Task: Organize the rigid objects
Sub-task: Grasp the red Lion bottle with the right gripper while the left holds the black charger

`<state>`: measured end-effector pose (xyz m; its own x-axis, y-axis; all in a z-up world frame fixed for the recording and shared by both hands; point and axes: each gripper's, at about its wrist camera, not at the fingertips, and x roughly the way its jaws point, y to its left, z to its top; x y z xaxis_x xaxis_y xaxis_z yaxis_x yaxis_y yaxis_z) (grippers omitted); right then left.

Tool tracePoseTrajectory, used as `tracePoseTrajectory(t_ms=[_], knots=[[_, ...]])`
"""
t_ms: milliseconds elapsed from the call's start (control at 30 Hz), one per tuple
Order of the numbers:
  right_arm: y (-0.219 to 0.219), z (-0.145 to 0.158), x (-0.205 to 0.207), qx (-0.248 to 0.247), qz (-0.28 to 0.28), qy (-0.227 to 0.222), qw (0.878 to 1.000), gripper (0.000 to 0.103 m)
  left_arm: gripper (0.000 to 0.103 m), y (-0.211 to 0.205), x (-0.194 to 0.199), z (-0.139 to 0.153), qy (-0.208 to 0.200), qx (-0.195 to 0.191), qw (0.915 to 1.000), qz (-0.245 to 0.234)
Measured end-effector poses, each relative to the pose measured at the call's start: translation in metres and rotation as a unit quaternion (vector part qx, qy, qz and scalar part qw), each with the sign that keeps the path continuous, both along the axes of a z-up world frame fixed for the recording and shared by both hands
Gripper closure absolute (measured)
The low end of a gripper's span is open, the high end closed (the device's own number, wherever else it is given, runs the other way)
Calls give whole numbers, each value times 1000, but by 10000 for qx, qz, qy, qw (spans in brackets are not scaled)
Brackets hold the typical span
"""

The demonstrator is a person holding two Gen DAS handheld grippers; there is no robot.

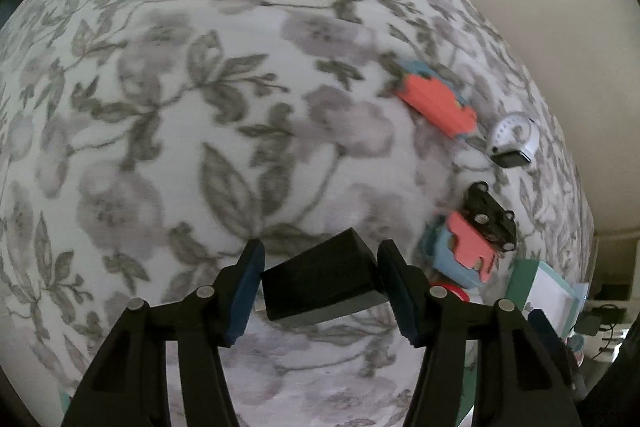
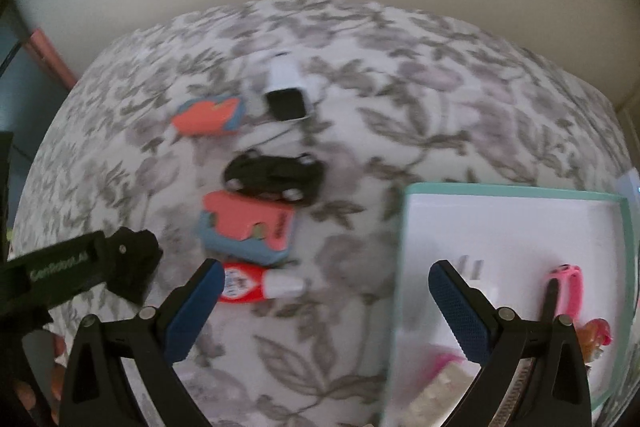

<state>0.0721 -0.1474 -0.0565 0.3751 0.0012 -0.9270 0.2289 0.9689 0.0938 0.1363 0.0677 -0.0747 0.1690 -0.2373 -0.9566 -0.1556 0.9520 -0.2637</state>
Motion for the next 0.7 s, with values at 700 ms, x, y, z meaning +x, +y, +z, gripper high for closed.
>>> tracePoseTrajectory(t_ms=[700], knots=[[46, -39, 10, 34, 451, 190, 9988, 0, 43, -19, 18, -19, 69, 221, 9995, -197]])
